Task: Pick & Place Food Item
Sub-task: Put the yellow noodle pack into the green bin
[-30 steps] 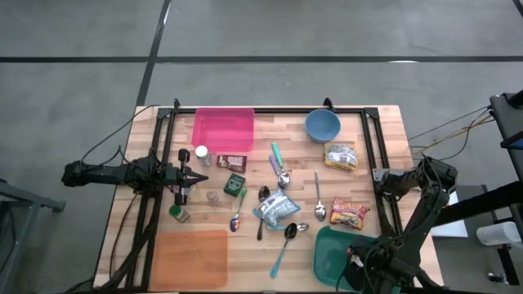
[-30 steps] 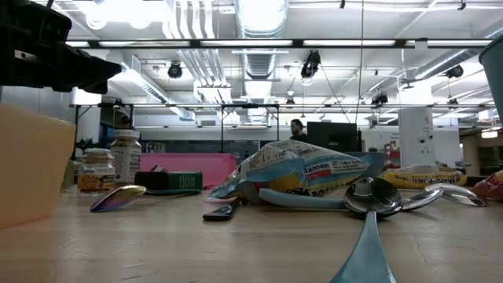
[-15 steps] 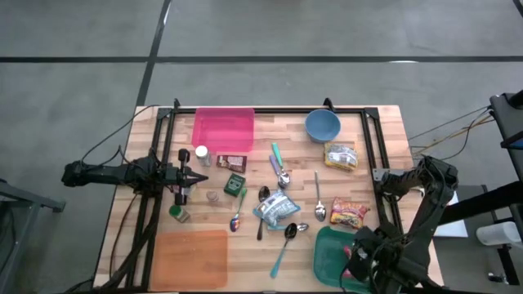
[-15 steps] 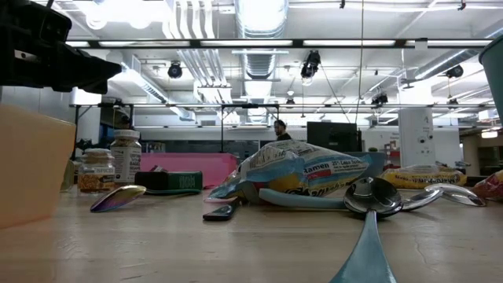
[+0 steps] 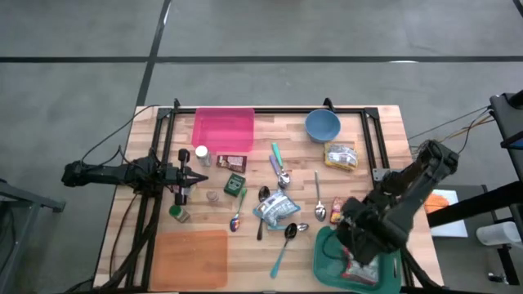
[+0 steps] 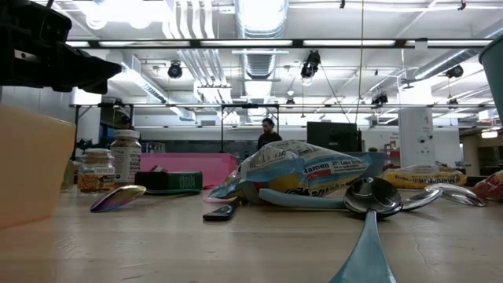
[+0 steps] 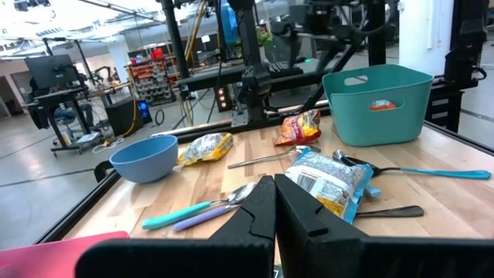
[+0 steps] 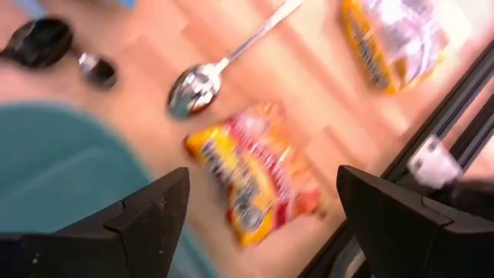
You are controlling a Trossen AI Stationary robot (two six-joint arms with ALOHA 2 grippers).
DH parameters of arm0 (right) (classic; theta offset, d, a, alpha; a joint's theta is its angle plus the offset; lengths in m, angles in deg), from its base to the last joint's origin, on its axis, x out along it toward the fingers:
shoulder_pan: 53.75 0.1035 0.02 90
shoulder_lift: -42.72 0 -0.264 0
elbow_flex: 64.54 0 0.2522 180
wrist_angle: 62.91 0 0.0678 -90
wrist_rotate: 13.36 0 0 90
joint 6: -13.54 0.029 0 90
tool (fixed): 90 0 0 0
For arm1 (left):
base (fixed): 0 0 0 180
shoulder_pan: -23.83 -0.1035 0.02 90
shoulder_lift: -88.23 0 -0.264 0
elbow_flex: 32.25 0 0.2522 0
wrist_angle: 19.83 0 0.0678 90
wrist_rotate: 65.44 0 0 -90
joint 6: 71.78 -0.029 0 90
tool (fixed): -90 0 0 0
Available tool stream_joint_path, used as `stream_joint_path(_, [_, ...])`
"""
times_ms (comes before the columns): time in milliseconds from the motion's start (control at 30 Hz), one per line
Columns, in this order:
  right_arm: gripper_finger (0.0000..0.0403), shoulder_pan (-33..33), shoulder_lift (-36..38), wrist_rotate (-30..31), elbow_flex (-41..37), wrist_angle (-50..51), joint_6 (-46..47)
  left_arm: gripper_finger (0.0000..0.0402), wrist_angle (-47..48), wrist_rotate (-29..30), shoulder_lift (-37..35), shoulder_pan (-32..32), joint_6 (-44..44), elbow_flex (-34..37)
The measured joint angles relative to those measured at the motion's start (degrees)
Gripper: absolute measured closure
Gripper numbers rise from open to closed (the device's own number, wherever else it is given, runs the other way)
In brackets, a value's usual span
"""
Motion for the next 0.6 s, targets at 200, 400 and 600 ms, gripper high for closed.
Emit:
stream_joint_path(200, [0.0077,-9.7,6.1,2.8,-6.2,0.0,-6.7,0.0401,0.0,0.0,0.0,0.0,0.0,0.0])
stream_joint_path(400, [0.0077,-20.1,10.5,4.2,-11.6,-0.4,-11.8,0.0401,0.0,0.0,0.0,0.0,0.0,0.0])
stream_joint_path(600, [0.0077,-28.4,13.0,5.5,-16.0,-4.5,-17.3,0.0401,0.0,0.0,0.0,0.0,0.0,0.0])
